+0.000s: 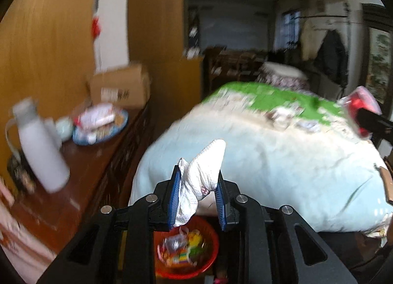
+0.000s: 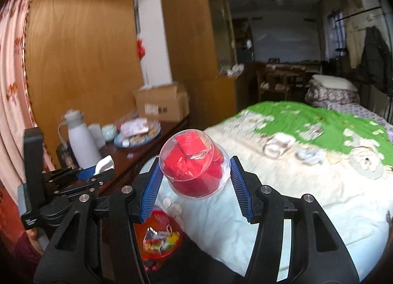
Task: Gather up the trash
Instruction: 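Carry the white cloth and red cup to the red wastebasket and release both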
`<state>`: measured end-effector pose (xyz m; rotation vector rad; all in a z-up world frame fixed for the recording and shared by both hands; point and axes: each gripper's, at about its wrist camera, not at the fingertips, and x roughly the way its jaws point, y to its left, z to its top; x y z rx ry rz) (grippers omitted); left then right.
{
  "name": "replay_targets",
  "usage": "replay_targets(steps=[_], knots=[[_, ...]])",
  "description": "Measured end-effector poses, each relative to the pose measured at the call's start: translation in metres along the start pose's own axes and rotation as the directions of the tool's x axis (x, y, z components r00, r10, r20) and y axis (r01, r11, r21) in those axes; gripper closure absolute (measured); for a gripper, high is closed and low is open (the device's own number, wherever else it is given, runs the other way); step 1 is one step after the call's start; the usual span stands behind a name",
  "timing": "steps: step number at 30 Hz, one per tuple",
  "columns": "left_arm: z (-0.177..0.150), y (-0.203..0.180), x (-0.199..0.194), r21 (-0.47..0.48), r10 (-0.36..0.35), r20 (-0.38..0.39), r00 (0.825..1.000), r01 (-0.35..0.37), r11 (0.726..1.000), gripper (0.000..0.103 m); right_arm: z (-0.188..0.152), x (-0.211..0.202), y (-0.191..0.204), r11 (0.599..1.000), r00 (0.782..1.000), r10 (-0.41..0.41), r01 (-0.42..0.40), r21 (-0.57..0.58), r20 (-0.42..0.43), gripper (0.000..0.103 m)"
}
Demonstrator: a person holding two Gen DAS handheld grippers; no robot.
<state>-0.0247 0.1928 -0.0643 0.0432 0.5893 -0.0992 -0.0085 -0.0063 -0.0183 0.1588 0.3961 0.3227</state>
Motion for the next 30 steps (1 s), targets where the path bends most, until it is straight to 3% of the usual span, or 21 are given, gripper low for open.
replay_targets(steps=[4, 7, 11, 15, 18, 24, 30], knots=[[-0.025, 0.032, 0.053, -0.054, -0.003, -0.144, 0.99, -0.005, 0.999, 0.075, -0.011, 0.032, 0.004, 1.0, 0.997, 0.005, -0.006, -0.008, -0.081, 0.048], [-0.046, 0.047, 0.09, -0.088, -0.02, -0.245, 0.969, -0.002, 0.996, 0.066, -0.018, 0.052, 0.004, 1.0, 0.99, 0.005, -0.005, 0.001, -0.138, 0.048], [-0.069, 0.054, 0.123, -0.092, 0.009, -0.35, 0.937, -0.044, 0.995, 0.03, -0.025, 0.074, 0.003, 1.0, 0.982, 0.003, 0.0, 0.014, -0.19, 0.048], [-0.07, 0.059, 0.12, -0.095, 0.039, -0.325, 0.945, -0.073, 0.993, 0.015, -0.026, 0.084, 0.005, 1.0, 0.976, 0.006, -0.002, 0.021, -0.218, 0.048], [-0.061, 0.058, 0.106, -0.085, 0.082, -0.271, 0.959, -0.109, 0.99, 0.011, -0.025, 0.083, 0.008, 1.0, 0.975, 0.009, -0.006, 0.017, -0.221, 0.048], [-0.045, 0.059, 0.077, -0.076, 0.134, -0.184, 0.974, -0.15, 0.986, 0.007, -0.022, 0.074, 0.019, 0.999, 0.975, 0.046, -0.045, 0.011, -0.215, 0.048], [-0.038, 0.067, 0.053, -0.086, 0.171, -0.137, 0.976, -0.184, 0.979, 0.006, -0.021, 0.068, 0.037, 0.995, 0.969, 0.093, -0.1, -0.018, -0.228, 0.048]])
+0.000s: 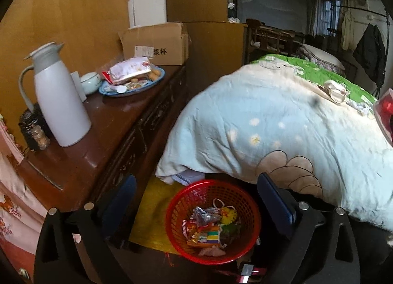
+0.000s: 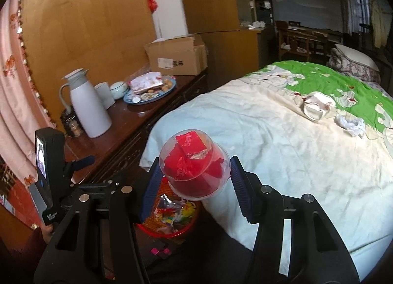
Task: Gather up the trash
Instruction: 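Carry the white cloth and red cup to the red wastebasket and release both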
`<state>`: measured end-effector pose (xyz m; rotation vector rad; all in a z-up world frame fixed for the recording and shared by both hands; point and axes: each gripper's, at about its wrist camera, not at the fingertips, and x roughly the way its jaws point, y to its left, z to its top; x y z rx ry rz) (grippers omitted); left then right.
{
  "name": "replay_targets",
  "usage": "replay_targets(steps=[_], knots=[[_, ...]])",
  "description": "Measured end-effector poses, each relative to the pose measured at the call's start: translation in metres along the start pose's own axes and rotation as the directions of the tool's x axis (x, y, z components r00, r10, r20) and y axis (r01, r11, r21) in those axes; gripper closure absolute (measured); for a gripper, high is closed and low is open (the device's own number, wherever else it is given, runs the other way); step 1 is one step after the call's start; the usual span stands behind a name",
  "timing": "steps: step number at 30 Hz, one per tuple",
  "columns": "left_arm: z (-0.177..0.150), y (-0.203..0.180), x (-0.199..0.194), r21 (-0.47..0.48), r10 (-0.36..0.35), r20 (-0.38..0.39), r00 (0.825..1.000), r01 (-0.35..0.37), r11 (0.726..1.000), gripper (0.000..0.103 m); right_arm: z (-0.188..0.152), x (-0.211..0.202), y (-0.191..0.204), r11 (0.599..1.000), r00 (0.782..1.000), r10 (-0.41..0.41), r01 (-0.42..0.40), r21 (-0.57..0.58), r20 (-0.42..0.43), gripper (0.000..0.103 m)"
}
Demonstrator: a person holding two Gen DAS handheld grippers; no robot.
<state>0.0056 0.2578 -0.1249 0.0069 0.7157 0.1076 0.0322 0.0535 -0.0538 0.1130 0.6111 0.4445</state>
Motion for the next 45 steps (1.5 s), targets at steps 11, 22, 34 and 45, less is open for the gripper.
replay_targets(steps=[11, 22, 34, 45], knots=[[-0.008, 0.055, 0.003, -0.054, 0.158, -0.007, 0.987, -0.158, 0.986, 0.006, -0.004, 0.06, 0.044, 0.99, 0.979, 0.106, -0.12, -0.073, -0.175, 0.048], [-0.027, 0.091, 0.036, -0.141, 0.156, -0.117, 0.981, -0.172, 0.975, 0.006, -0.028, 0.167, 0.075, 0.975, 0.895, 0.171, -0.215, -0.063, -0.412, 0.045], [-0.027, 0.084, 0.036, -0.109, 0.17, -0.113, 0.979, -0.182, 0.977, 0.006, -0.02, 0.157, 0.07, 0.979, 0.919, 0.156, -0.193, -0.066, -0.363, 0.041], [-0.002, 0.038, -0.02, -0.012, 0.164, 0.045, 0.985, -0.164, 0.986, 0.006, -0.002, 0.069, 0.037, 0.991, 0.979, 0.121, -0.128, -0.036, -0.164, 0.039]])
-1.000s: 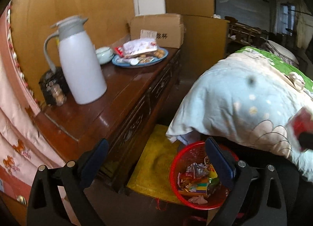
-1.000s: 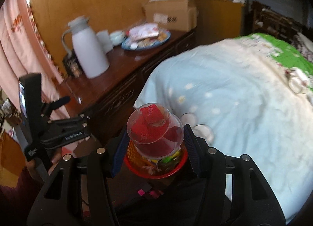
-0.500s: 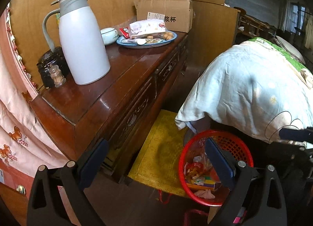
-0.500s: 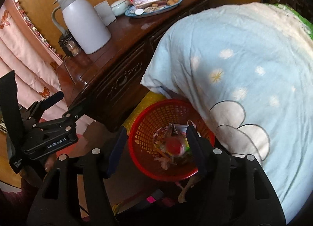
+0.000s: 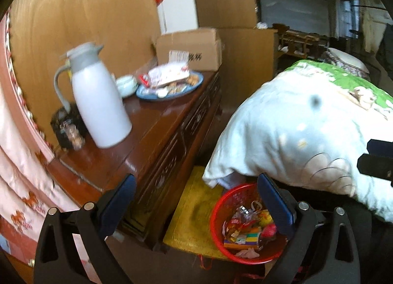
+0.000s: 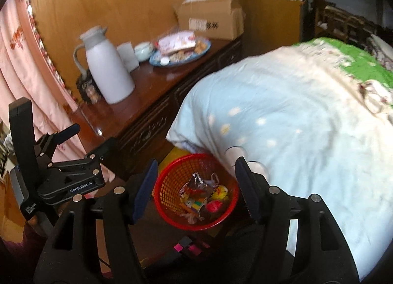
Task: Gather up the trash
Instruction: 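Carry the white cloth and red cup to the red wastebasket and release both, then move both tools back over the bed toward the paper cup and plastic bag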
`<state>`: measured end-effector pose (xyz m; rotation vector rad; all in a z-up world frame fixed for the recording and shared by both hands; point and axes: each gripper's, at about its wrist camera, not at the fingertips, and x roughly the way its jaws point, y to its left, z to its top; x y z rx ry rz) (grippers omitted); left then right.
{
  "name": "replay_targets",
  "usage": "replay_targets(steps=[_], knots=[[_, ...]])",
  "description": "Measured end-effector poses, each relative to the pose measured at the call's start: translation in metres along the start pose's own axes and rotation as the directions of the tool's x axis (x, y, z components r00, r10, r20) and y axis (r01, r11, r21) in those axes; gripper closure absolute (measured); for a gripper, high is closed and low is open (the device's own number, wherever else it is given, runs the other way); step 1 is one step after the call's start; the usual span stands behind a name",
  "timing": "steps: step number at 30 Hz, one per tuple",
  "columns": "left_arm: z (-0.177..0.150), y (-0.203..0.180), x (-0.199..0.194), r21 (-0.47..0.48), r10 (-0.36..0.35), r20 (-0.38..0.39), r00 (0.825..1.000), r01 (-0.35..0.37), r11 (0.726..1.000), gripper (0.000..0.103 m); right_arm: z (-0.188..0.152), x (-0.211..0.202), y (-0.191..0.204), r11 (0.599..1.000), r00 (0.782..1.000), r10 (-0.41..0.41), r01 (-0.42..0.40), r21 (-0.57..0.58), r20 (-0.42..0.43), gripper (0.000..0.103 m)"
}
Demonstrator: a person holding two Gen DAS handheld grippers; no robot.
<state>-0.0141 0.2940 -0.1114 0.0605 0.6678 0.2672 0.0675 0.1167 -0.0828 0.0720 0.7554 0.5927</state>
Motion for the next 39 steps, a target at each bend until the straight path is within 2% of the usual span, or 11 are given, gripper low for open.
replay_targets(steps=[4, 8, 16, 21, 26, 29, 34, 39], knots=[[0.012, -0.014, -0.029, 0.029, -0.039, 0.058, 0.998, 0.038, 0.999, 0.006, -0.004, -0.041, -0.007, 0.999, 0.995, -0.035, 0.034, 0.019, 0.091, 0.038], [0.022, -0.036, -0.063, 0.075, -0.077, 0.131, 0.988, 0.067, 0.995, 0.006, -0.01, -0.09, -0.017, 0.997, 0.979, -0.07, 0.064, 0.04, 0.193, 0.036], [0.037, -0.095, -0.128, 0.206, -0.168, 0.244, 0.955, 0.119, 0.971, 0.006, -0.027, -0.182, -0.039, 0.986, 0.912, -0.166, 0.145, 0.085, 0.375, 0.028], [0.044, -0.132, -0.152, 0.267, -0.223, 0.281, 0.933, 0.147, 0.952, 0.006, -0.04, -0.227, -0.065, 0.971, 0.857, -0.239, 0.198, 0.138, 0.456, 0.023], [0.052, -0.171, -0.16, 0.324, -0.292, 0.292, 0.911, 0.193, 0.926, 0.006, -0.047, -0.251, -0.105, 0.947, 0.821, -0.31, 0.221, 0.233, 0.48, 0.021], [0.058, -0.201, -0.153, 0.366, -0.339, 0.276, 0.9, 0.228, 0.902, 0.006, -0.051, -0.255, -0.126, 0.931, 0.809, -0.348, 0.238, 0.278, 0.474, 0.021], [0.07, -0.247, -0.124, 0.402, -0.385, 0.22, 0.896, 0.276, 0.873, 0.006, -0.053, -0.246, -0.168, 0.893, 0.797, -0.419, 0.276, 0.355, 0.435, 0.021], [0.085, -0.283, -0.082, 0.401, -0.402, 0.137, 0.905, 0.32, 0.858, 0.006, -0.05, -0.222, -0.209, 0.848, 0.797, -0.488, 0.335, 0.411, 0.357, 0.021]])
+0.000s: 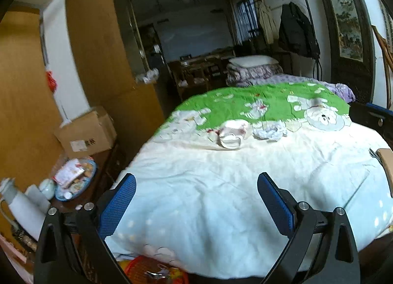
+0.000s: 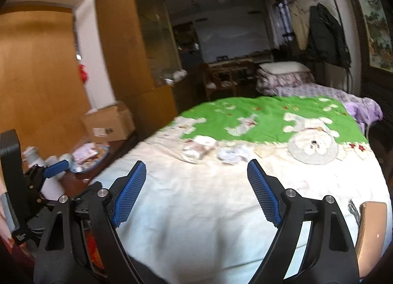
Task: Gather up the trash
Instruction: 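Move both tools back over the bed toward the paper cup and plastic bag, then grasp the white paper cup with the left tool while the right tool grasps the crumpled plastic bag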
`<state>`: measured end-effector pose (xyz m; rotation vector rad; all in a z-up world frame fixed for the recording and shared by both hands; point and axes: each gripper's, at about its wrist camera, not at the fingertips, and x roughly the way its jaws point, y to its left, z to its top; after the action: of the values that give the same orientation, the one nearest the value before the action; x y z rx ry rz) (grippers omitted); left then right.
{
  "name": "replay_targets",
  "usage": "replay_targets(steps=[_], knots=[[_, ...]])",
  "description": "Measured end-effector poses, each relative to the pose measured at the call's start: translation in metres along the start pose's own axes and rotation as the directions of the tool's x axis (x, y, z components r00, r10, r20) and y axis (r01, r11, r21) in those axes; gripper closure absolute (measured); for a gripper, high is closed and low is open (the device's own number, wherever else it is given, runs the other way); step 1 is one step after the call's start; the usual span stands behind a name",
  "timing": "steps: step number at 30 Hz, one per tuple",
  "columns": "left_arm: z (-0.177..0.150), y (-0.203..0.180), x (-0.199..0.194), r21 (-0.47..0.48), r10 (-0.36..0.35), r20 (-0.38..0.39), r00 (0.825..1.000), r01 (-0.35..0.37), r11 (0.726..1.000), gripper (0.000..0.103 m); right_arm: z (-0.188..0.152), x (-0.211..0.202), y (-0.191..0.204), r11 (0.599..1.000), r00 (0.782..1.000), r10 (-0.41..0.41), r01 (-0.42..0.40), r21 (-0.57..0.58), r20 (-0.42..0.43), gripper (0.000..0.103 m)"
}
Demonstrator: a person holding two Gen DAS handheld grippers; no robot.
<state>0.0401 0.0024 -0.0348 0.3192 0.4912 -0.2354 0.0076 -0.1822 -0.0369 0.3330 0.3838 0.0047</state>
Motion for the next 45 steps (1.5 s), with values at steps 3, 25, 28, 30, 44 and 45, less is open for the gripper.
replay_targets(steps=[3, 25, 28, 30, 44, 45], knots=[[0.004, -0.005, 0.029, -0.015, -0.024, -0.047, 0.999, 0.024, 1.0, 0.006, -0.004, 0.023, -0.013, 0.999, 0.999, -0.03, 0.03, 0.011, -0.039, 0.021], [0.041, -0.038, 0.192, -0.026, -0.09, -0.25, 0.964, 0.086, 0.996, 0.006, -0.023, 0.171, -0.094, 0.978, 0.954, -0.135, 0.172, 0.117, -0.268, 0.021], [0.043, -0.037, 0.21, -0.044, -0.112, -0.261, 0.959, 0.104, 0.994, 0.006, -0.028, 0.185, -0.099, 0.975, 0.944, -0.156, 0.194, 0.108, -0.29, 0.021], [0.044, -0.034, 0.225, -0.072, -0.138, -0.277, 0.951, 0.123, 0.99, 0.006, -0.033, 0.193, -0.102, 0.973, 0.937, -0.171, 0.21, 0.1, -0.305, 0.021], [0.072, -0.049, 0.301, -0.152, -0.284, -0.278, 0.918, 0.25, 0.956, 0.006, -0.043, 0.209, -0.112, 0.974, 0.928, -0.106, 0.17, 0.152, -0.357, 0.011], [0.072, -0.05, 0.308, -0.161, -0.285, -0.287, 0.914, 0.247, 0.956, 0.006, -0.043, 0.21, -0.113, 0.974, 0.928, -0.103, 0.168, 0.155, -0.357, 0.01]])
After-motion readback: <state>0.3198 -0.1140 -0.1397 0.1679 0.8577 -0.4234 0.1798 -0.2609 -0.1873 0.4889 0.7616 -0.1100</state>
